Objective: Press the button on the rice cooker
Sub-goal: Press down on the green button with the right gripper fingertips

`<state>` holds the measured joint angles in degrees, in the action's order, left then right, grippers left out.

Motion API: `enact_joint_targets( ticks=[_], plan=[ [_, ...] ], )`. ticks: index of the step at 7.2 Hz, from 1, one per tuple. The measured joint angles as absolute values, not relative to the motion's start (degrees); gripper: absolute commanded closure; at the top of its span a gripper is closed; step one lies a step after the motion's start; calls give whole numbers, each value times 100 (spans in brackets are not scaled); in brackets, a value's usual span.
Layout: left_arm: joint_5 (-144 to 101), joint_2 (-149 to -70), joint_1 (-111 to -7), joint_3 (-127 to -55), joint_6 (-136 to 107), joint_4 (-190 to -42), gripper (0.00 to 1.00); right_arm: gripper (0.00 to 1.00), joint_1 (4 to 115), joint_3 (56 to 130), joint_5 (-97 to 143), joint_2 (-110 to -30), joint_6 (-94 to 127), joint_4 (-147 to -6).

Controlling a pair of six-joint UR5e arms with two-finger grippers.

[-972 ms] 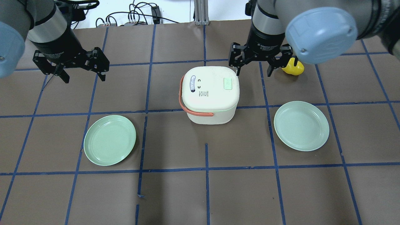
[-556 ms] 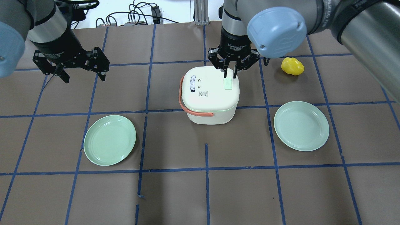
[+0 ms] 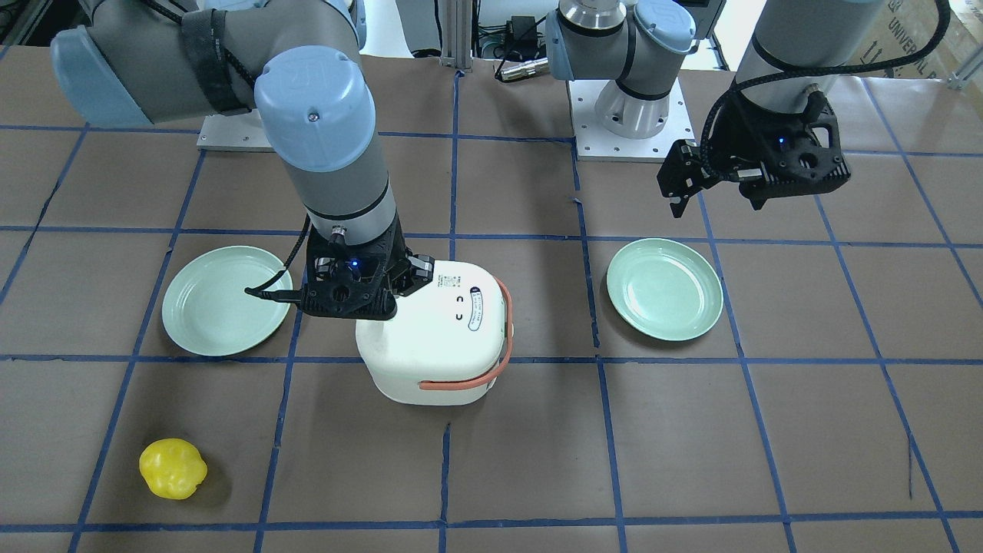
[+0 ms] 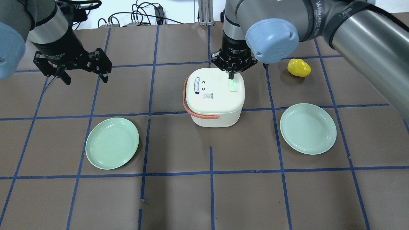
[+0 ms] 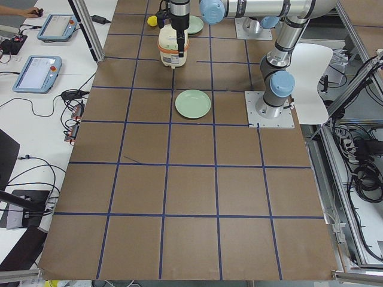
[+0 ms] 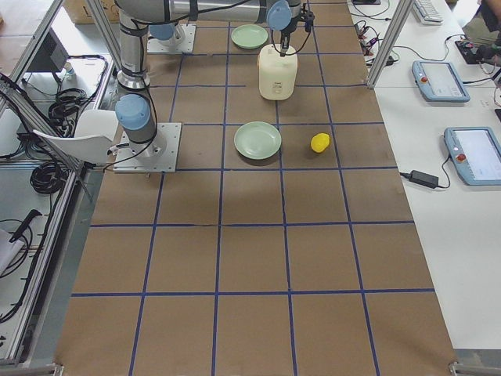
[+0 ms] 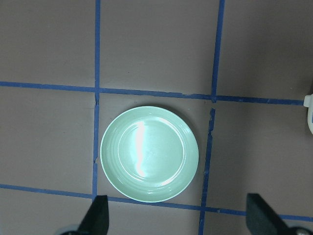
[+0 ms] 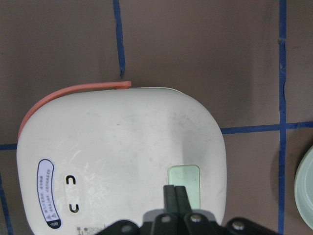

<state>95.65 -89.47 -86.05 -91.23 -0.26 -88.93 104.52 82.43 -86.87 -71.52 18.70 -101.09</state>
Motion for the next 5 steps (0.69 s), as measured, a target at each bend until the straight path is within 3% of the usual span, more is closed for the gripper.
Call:
enact_joint_targets(
  ticks=[5],
  plan=[
    [9563,-8947,-8605,-9123,-26,-8892,0,92,10326,8454,-8688,-7137,1849,-10265]
  ],
)
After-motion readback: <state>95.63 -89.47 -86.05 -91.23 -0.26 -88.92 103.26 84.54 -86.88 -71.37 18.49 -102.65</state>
